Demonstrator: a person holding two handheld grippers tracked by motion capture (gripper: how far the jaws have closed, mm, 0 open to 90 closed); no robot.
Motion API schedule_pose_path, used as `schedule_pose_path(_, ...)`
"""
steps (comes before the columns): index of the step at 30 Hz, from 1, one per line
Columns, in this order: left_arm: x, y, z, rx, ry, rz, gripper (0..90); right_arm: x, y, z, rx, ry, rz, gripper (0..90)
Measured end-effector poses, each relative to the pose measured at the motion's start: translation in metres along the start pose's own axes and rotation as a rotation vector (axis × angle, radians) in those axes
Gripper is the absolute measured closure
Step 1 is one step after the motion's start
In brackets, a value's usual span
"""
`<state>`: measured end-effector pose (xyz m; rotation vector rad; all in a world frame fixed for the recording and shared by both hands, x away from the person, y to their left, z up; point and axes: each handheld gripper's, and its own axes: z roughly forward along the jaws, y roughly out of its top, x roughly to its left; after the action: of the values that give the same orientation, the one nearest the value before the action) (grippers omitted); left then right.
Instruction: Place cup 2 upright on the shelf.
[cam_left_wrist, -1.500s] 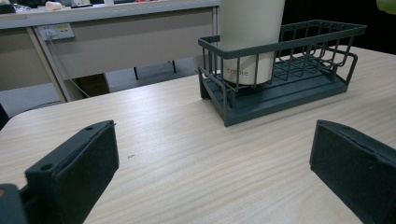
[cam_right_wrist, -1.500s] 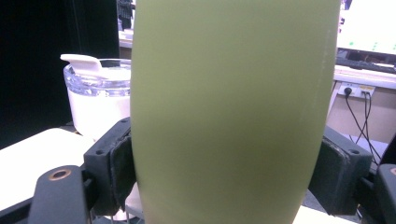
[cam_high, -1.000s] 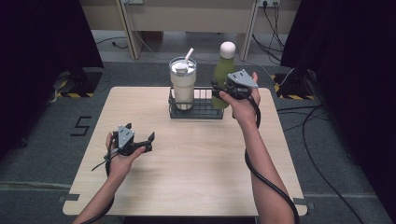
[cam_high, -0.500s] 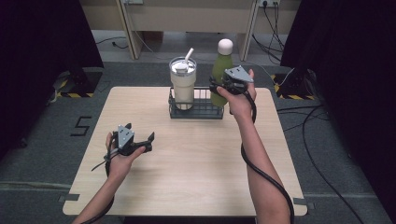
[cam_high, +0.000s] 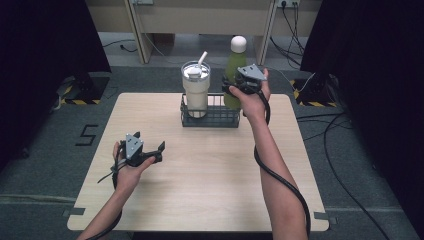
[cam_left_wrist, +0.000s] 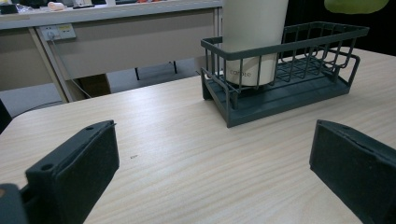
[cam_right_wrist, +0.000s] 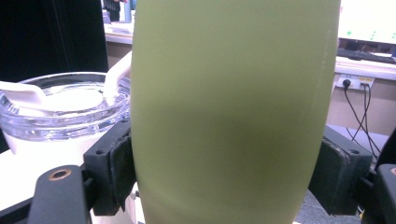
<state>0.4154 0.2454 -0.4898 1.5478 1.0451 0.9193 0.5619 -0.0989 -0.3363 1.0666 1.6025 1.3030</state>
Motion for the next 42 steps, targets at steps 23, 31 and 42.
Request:
schedule_pose_path(23, 0.000, -0.001, 0.000, 0.001, -0.002, -0.003, 0.7, 0.005, -0.007, 0.030, 0.048, -0.005, 0.011, 21.2)
schedule_pose_path(31, 0.001, -0.001, 0.000, 0.002, -0.003, -0.003, 0.8, 0.007, -0.013, 0.039, 0.068, -0.008, 0.008, 21.1)
schedule_pose_path(42, 0.000, -0.002, 0.001, 0.006, -0.006, -0.001, 0.9, 0.009, -0.028, 0.049, 0.103, -0.009, 0.004, 21.1)
